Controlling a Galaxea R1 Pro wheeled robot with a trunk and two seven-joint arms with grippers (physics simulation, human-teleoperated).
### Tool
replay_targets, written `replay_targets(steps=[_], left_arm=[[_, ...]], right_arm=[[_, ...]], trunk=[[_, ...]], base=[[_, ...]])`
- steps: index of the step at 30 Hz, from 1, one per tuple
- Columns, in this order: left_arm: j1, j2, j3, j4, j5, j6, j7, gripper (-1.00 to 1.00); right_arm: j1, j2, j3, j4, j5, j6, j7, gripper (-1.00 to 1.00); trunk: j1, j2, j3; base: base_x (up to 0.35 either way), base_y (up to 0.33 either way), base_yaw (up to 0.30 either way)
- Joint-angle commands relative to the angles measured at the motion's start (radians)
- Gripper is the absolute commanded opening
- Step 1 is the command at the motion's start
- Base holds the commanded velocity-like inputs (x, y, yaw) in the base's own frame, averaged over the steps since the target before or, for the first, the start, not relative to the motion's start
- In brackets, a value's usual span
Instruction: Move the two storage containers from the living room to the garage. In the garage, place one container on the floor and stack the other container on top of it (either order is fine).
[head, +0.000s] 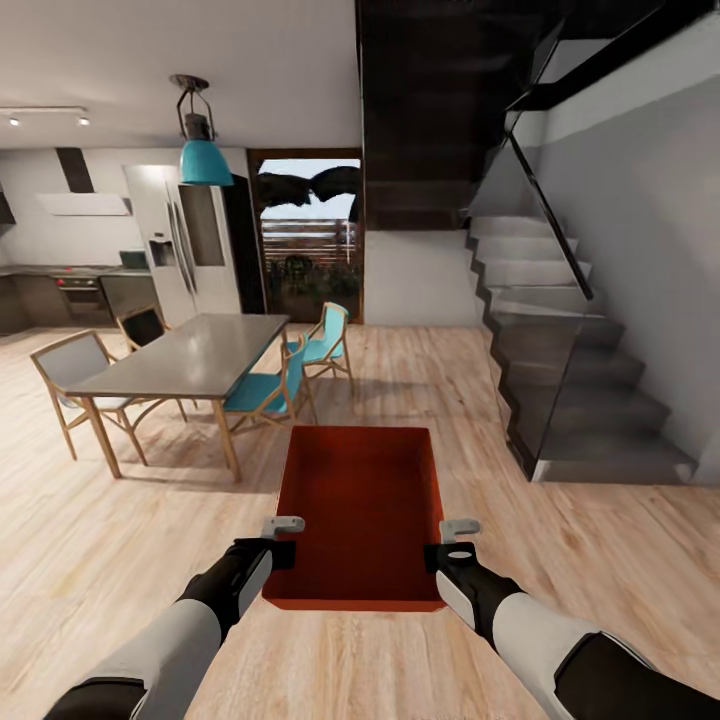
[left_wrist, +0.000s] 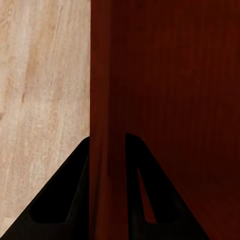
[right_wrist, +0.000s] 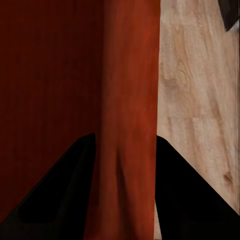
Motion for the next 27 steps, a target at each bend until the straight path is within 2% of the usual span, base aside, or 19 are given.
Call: replay_targets(steps=[1,27], left_arm=[[0.0,-0.001,0.0,-0.002,0.003,0.006,0.008,-1.0],[0.0,0.0,0.001,-0.002,0.003,0.007,0.008,-1.0]], right_arm=[[-0.001,0.001,0.004,-0.006,-0.008,0.008,-0.003,-1.0],[-0.001,0.0,0.004,-0.006,-0.008,0.008,-0.005,-1.0]], trunk=[[0.001,-0.002,-0.002],[0.001,-0.002,-0.002]], base=[[0.0,0.0,-0.288],[0.0,0.0,-0.288]])
